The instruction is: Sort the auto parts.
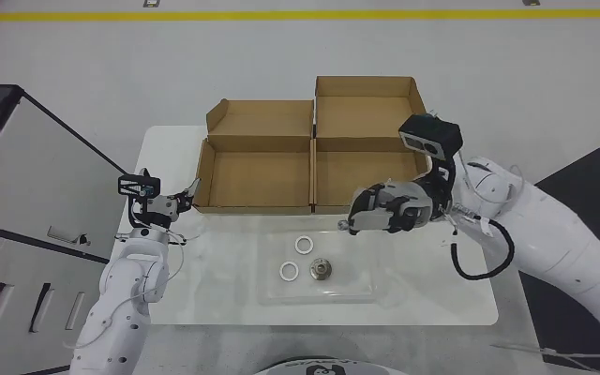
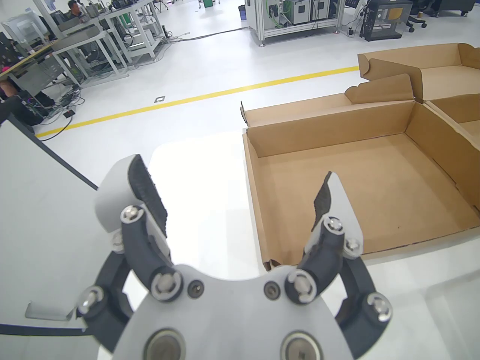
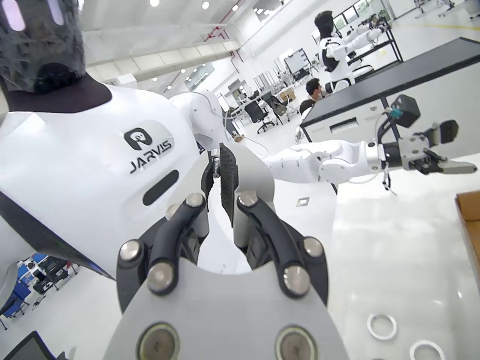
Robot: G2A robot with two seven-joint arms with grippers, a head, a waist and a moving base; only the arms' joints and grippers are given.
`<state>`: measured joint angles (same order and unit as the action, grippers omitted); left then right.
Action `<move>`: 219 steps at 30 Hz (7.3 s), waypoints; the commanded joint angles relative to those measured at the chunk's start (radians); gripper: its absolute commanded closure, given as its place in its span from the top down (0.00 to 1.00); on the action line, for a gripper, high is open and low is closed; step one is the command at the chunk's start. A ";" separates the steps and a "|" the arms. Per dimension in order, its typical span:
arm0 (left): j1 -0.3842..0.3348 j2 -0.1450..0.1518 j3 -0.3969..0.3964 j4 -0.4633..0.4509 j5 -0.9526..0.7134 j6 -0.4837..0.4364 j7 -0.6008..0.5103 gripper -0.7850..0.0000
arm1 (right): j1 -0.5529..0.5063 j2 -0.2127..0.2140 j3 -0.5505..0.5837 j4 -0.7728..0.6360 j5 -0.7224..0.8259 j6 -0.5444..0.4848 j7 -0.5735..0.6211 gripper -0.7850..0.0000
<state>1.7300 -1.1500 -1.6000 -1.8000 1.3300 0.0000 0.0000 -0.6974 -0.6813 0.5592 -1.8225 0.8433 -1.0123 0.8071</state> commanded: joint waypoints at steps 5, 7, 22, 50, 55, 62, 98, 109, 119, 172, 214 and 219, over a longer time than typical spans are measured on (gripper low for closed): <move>0.000 0.000 0.000 0.000 0.000 0.000 0.000 1.00 | -0.052 -0.030 0.077 -0.039 0.045 0.000 0.001 0.00; 0.000 0.000 0.000 0.000 0.000 0.000 0.000 1.00 | -0.064 -0.041 0.097 -0.050 0.057 0.000 0.001 0.00; 0.000 0.000 0.000 0.000 0.000 0.000 0.000 1.00 | -0.092 -0.131 0.228 -0.136 0.134 0.000 0.001 0.00; 0.000 0.000 0.000 0.000 0.000 0.000 0.000 1.00 | -0.140 -0.203 0.301 -0.202 0.176 0.000 -0.022 0.00; 0.000 0.000 0.000 0.000 0.000 0.000 0.000 1.00 | -0.147 -0.224 0.317 -0.210 0.181 0.000 0.001 0.00; 0.000 0.000 0.000 0.000 0.000 0.000 0.000 1.00 | -0.141 -0.230 0.316 -0.215 0.167 0.000 0.001 0.00; 0.000 0.000 0.000 0.000 0.000 0.000 0.000 1.00 | -0.240 -0.268 0.439 -0.261 0.112 0.159 -0.023 0.00; 0.000 0.000 0.000 0.000 0.000 0.000 0.000 1.00 | -0.235 -0.302 0.424 -0.248 0.150 0.166 -0.006 0.00; 0.000 0.000 0.000 0.000 0.000 0.000 0.000 1.00 | -0.250 -0.316 0.452 -0.250 -0.015 0.279 -0.029 0.00; 0.000 0.000 0.000 0.000 0.000 0.000 0.000 1.00 | -0.259 -0.363 0.438 -0.235 0.118 0.233 0.002 0.00; 0.000 0.000 0.000 0.000 0.000 0.000 0.000 1.00 | -0.628 -0.229 1.268 -0.260 -0.585 0.805 0.519 0.00; 0.000 0.000 0.000 0.000 0.000 0.000 0.000 1.00 | -0.586 -0.214 1.253 -0.236 -0.675 0.826 0.584 0.00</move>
<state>1.7300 -1.1500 -1.6000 -1.8000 1.3300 0.0000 0.0000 -1.2951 -0.8984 1.8185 -2.0665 0.1851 -0.1852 1.3784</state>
